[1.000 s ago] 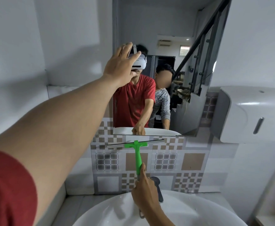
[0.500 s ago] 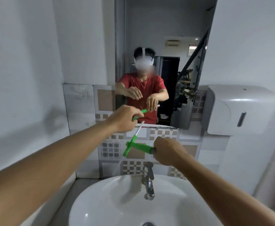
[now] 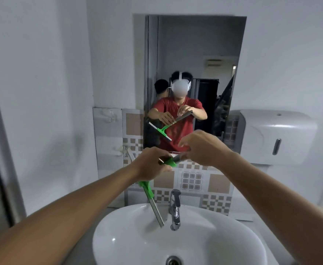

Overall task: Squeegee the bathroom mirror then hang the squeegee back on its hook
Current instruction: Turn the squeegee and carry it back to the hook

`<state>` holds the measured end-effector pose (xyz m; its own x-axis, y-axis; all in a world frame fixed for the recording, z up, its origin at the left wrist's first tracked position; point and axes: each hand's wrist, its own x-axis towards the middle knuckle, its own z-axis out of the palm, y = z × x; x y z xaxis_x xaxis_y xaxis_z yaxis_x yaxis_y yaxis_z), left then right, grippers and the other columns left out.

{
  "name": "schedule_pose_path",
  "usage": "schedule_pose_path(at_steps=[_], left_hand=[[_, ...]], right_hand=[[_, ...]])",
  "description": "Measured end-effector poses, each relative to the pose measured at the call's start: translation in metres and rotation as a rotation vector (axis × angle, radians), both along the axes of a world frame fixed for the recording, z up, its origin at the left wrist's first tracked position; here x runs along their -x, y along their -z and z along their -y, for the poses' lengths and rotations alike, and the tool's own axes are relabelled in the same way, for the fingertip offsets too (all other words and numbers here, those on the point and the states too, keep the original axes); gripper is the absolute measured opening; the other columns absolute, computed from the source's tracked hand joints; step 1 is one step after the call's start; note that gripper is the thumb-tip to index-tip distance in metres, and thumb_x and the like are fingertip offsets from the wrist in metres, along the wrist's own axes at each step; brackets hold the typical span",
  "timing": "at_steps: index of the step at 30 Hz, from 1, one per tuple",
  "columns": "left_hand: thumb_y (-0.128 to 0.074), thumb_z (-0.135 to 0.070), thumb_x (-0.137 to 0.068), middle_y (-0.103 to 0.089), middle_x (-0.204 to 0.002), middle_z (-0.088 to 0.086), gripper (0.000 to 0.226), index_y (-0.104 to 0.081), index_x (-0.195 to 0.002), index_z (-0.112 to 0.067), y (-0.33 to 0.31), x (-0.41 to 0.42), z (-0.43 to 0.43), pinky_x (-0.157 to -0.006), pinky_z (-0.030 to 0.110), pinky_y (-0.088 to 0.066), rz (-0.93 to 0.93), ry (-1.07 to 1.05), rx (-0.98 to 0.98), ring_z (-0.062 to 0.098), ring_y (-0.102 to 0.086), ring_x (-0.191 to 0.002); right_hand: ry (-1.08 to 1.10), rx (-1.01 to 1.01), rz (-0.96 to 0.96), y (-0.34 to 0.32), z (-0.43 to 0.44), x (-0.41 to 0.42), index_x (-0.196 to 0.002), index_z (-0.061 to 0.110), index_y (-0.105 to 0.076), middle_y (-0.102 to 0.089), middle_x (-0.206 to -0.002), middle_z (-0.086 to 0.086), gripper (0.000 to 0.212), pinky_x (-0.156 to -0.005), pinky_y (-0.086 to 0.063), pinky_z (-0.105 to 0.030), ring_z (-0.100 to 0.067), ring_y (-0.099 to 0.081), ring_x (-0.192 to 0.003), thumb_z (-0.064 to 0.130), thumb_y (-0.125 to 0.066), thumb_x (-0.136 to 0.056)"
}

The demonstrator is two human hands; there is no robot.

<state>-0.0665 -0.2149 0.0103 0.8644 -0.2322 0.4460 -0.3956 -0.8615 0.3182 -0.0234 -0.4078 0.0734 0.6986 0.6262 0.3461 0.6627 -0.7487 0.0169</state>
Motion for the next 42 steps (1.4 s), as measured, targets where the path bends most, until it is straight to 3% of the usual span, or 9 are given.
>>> schedule_pose_path(at_steps=[3,6,8,14,17,22,28,35,42], left_hand=[[-0.073,-0.013,-0.091,-0.060,-0.064,-0.019,0.024,-0.062,-0.075,-0.028,0.007,0.011,-0.003,-0.063,0.016,-0.046,0.029,-0.068,0.074,0.000,-0.060,-0.059],[-0.074,-0.017,-0.090,-0.059,-0.068,-0.024,0.003,-0.073,-0.092,-0.015,0.010,0.016,-0.011,-0.071,0.020,-0.053,0.038,-0.110,0.151,-0.001,-0.062,-0.064],[-0.075,-0.017,-0.090,-0.062,-0.073,-0.022,0.013,-0.075,-0.101,-0.010,0.012,0.018,-0.018,-0.071,0.015,-0.051,0.034,-0.131,0.190,-0.003,-0.063,-0.067],[-0.072,-0.013,-0.092,-0.072,-0.093,-0.009,0.020,-0.070,-0.111,-0.009,0.022,0.016,-0.045,-0.076,0.020,-0.059,-0.024,-0.125,0.443,0.004,-0.072,-0.086],[-0.068,-0.011,-0.095,-0.075,-0.103,0.002,0.020,-0.069,-0.114,-0.007,0.030,0.008,-0.062,-0.084,0.031,-0.062,-0.033,-0.141,0.633,0.017,-0.074,-0.096],[-0.069,-0.008,-0.094,-0.076,-0.107,0.002,0.025,-0.068,-0.118,-0.011,0.046,-0.014,-0.097,-0.088,0.036,-0.062,-0.039,-0.207,0.846,0.020,-0.073,-0.100],[-0.074,-0.006,-0.085,-0.077,-0.103,-0.001,0.043,-0.065,-0.121,-0.028,0.057,-0.043,-0.152,-0.086,0.036,-0.061,0.007,-0.282,0.879,0.012,-0.075,-0.091],[-0.071,-0.004,-0.081,-0.078,-0.099,0.000,0.043,-0.068,-0.116,-0.028,0.056,-0.079,-0.204,-0.085,0.043,-0.063,0.080,-0.351,0.947,0.016,-0.076,-0.086],[-0.070,-0.003,-0.084,-0.076,-0.103,-0.002,0.046,-0.064,-0.123,-0.027,0.051,-0.117,-0.232,-0.078,0.030,-0.063,0.169,-0.396,0.905,0.009,-0.075,-0.082]], right_hand=[[0.003,-0.212,0.062,-0.004,0.006,-0.004,-0.144,0.022,-0.050,-0.052,-0.139,-0.012,0.070,-0.105,-0.046,-0.049,-0.031,-0.047,-0.128,0.050,-0.074,-0.084],[-0.037,-0.455,-0.179,-0.005,-0.003,-0.008,-0.145,0.022,-0.045,-0.062,-0.125,-0.009,0.062,-0.081,-0.060,-0.036,-0.022,-0.066,-0.101,0.036,-0.072,-0.091],[-0.100,-0.614,-0.320,-0.003,-0.018,-0.011,-0.139,0.023,-0.050,-0.066,-0.114,-0.007,0.052,-0.071,-0.065,-0.038,-0.020,-0.074,-0.084,0.022,-0.072,-0.092],[-0.240,-0.834,-0.523,-0.003,-0.076,-0.026,-0.132,0.026,-0.046,-0.062,-0.116,-0.014,0.055,-0.074,-0.065,-0.048,-0.031,-0.071,-0.098,0.001,-0.071,-0.089],[-0.250,-0.832,-0.532,0.002,-0.107,-0.038,-0.126,0.023,-0.048,-0.068,-0.106,-0.012,0.053,-0.074,-0.065,-0.047,-0.028,-0.073,-0.092,0.002,-0.075,-0.086],[-0.254,-0.834,-0.587,0.025,-0.158,-0.064,-0.122,0.025,-0.053,-0.070,-0.096,-0.010,0.049,-0.070,-0.065,-0.050,-0.026,-0.074,-0.084,-0.001,-0.074,-0.086],[-0.283,-0.794,-0.617,0.044,-0.223,-0.099,-0.124,0.029,-0.051,-0.069,-0.097,-0.012,0.049,-0.071,-0.065,-0.050,-0.029,-0.075,-0.083,0.001,-0.070,-0.089],[-0.295,-0.766,-0.572,0.045,-0.289,-0.134,-0.129,0.038,-0.051,-0.069,-0.097,-0.009,0.052,-0.072,-0.065,-0.050,-0.027,-0.075,-0.082,0.005,-0.067,-0.092],[-0.286,-0.811,-0.528,0.045,-0.324,-0.165,-0.131,0.033,-0.052,-0.067,-0.093,0.000,0.048,-0.068,-0.066,-0.037,-0.013,-0.071,-0.077,0.006,-0.068,-0.094]])
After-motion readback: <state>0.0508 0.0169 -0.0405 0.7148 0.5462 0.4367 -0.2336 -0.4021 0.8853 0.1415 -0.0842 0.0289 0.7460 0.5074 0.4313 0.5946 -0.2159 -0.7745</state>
